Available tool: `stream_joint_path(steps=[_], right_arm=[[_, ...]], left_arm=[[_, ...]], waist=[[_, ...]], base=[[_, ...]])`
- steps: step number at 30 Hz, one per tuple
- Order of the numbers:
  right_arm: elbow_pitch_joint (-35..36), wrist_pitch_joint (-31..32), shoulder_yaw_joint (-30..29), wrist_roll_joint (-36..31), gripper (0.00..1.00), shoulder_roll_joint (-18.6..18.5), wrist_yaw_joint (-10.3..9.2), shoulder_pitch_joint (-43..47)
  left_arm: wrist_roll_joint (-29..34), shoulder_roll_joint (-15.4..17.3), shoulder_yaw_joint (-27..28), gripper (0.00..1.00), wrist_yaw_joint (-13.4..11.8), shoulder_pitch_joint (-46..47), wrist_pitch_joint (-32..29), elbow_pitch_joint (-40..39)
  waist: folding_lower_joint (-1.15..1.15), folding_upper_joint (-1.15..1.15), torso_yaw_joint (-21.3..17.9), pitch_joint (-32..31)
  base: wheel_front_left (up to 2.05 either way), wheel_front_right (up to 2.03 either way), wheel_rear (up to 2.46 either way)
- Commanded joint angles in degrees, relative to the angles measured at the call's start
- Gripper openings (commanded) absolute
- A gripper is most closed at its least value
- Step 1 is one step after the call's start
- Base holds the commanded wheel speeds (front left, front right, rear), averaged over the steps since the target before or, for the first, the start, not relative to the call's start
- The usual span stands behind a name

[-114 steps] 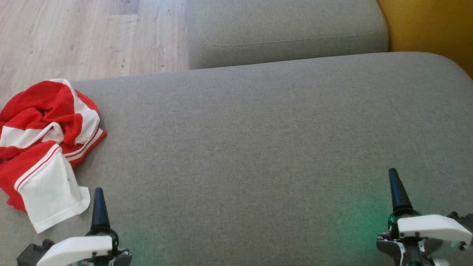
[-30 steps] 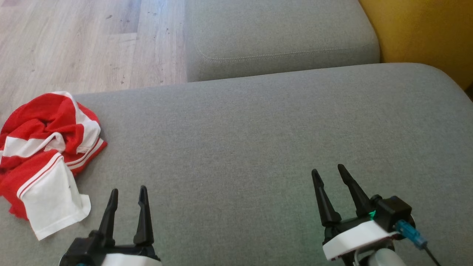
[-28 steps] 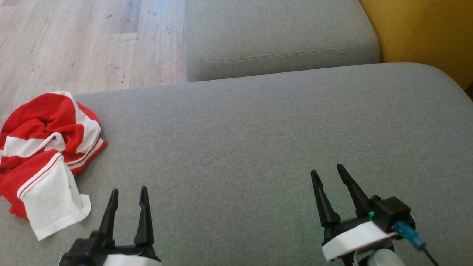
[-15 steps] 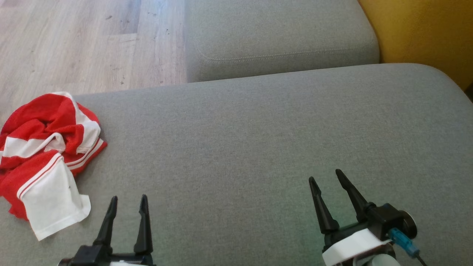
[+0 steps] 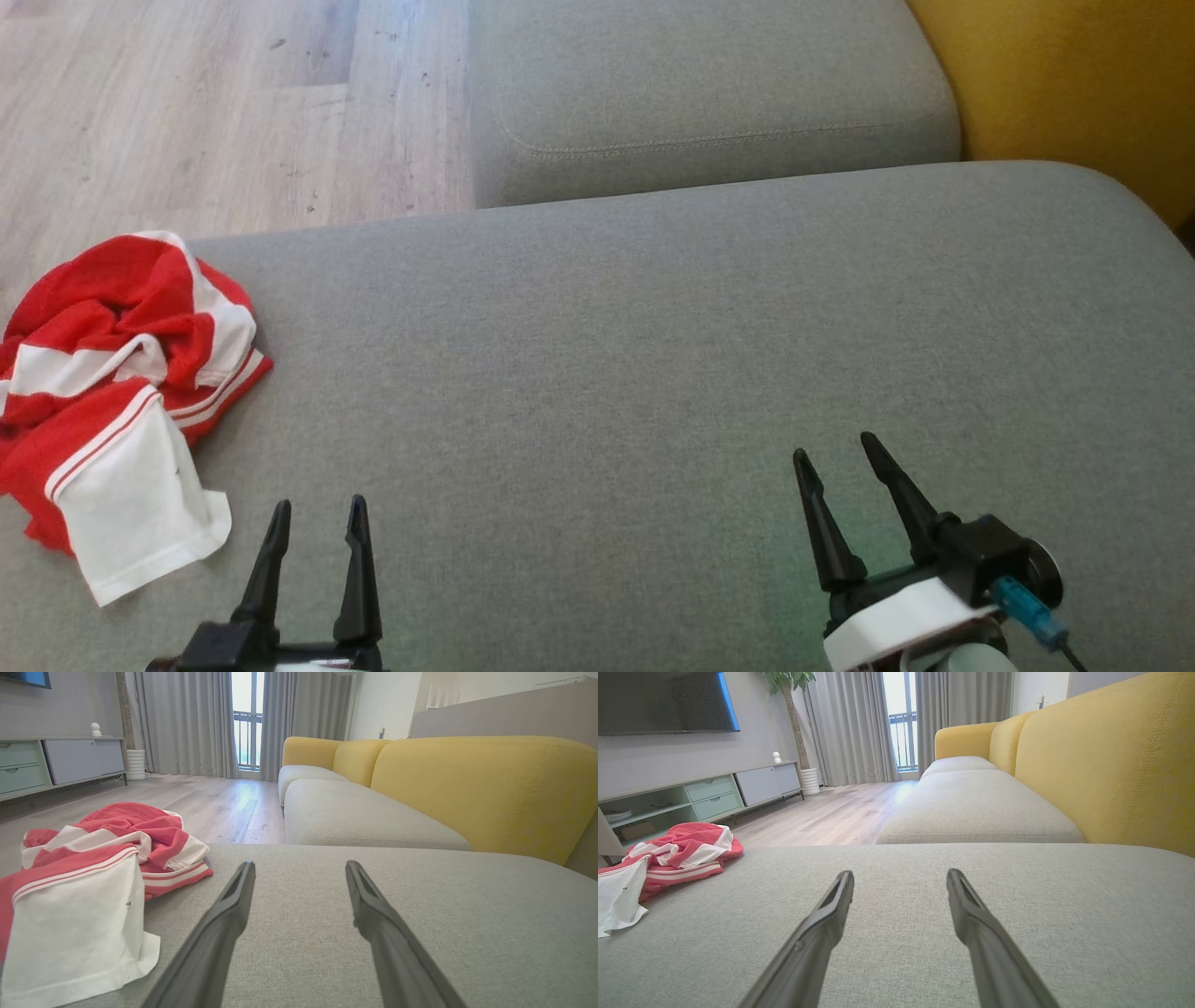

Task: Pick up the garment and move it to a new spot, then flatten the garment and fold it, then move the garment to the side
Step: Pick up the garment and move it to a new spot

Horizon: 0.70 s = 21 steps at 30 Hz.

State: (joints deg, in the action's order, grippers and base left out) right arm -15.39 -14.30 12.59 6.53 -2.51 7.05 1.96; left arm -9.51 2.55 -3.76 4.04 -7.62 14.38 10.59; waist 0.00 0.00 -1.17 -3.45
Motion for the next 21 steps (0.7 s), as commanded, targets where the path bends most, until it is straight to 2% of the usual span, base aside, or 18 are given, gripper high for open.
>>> stream_joint_path(steps=[1,9,21], right_arm=[[1.6,-0.7,1.1,0.2,1.0,-0.4,0.44,-1.6],[1.7,-0.7,1.3,0.3,1.0,-0.4,0.44,-0.8],[1.6,-0.7,1.7,1.3,1.0,-0.4,0.44,0.6]], left_arm=[[0.1,0.3,1.9,1.0,-0.3,2.2,0.6,-1.7],[0.8,0.3,1.9,1.0,-0.4,2.5,0.6,-1.5],[1.6,0.3,3.9,1.0,-0.3,1.6,0.6,-1.1]], waist=[[0.0,0.0,0.1,0.0],[0.0,0.0,3.2,-0.2],[0.0,0.0,13.6,-0.5]], base=[[0.0,0.0,0.0],[0.0,0.0,0.0],[0.0,0.0,0.0]])
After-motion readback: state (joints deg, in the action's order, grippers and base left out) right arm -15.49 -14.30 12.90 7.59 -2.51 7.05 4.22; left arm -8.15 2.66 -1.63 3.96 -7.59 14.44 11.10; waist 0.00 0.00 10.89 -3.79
